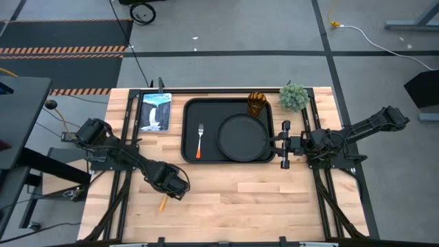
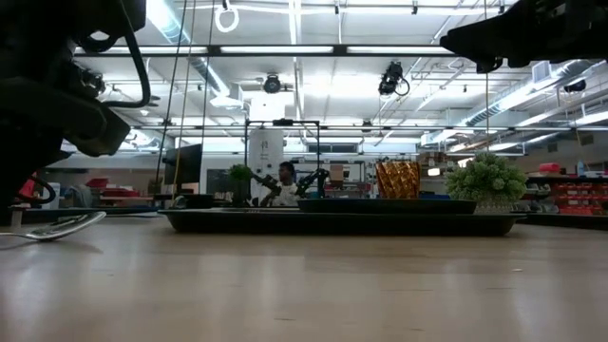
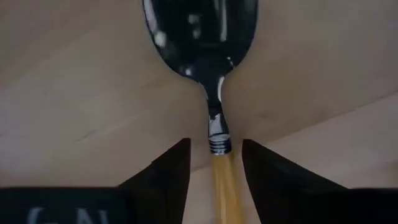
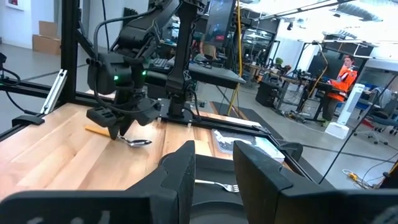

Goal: Pick and place plate/cup/fork/spoon on tray
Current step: Put the yellow spoon on the black serving tray beside the orange fork

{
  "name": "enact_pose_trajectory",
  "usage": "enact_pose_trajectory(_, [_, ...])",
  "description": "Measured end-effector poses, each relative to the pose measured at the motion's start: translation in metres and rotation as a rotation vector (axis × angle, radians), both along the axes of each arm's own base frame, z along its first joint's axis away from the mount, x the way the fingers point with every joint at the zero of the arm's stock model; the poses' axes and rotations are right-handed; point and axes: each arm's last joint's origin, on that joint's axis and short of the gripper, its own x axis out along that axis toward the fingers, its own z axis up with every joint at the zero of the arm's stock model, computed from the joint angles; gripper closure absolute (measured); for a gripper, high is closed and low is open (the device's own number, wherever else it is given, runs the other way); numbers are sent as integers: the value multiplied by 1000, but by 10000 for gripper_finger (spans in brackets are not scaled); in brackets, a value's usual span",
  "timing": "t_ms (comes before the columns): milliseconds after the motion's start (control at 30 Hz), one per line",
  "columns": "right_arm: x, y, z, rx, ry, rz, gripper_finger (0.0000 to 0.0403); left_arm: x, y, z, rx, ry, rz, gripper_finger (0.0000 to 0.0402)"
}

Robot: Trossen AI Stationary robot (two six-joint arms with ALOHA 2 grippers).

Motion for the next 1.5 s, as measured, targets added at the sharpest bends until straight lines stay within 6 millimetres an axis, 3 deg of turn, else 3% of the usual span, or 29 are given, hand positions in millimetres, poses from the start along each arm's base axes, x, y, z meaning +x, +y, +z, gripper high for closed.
enact_pose_trajectory(567, [0, 0, 0, 0, 1, 1, 287, 2, 0, -7, 9, 34, 0, 352])
enact_pose_trajectory(700, [0, 0, 0, 0, 1, 1, 287, 7, 1, 2, 41, 55, -38, 349])
enact_pose_trajectory(933, [0, 0, 0, 1, -3, 1, 287, 34, 9, 39, 96, -53, -121, 343])
enact_pose_trajectory(1167, [0, 0, 1, 2, -7, 6, 287, 63, 53, 65, 275, -142, -80, 345])
enact_pose_trajectory(1500, [0, 0, 1, -2, -6, 6, 287, 81, 152, 72, 331, -174, -73, 344])
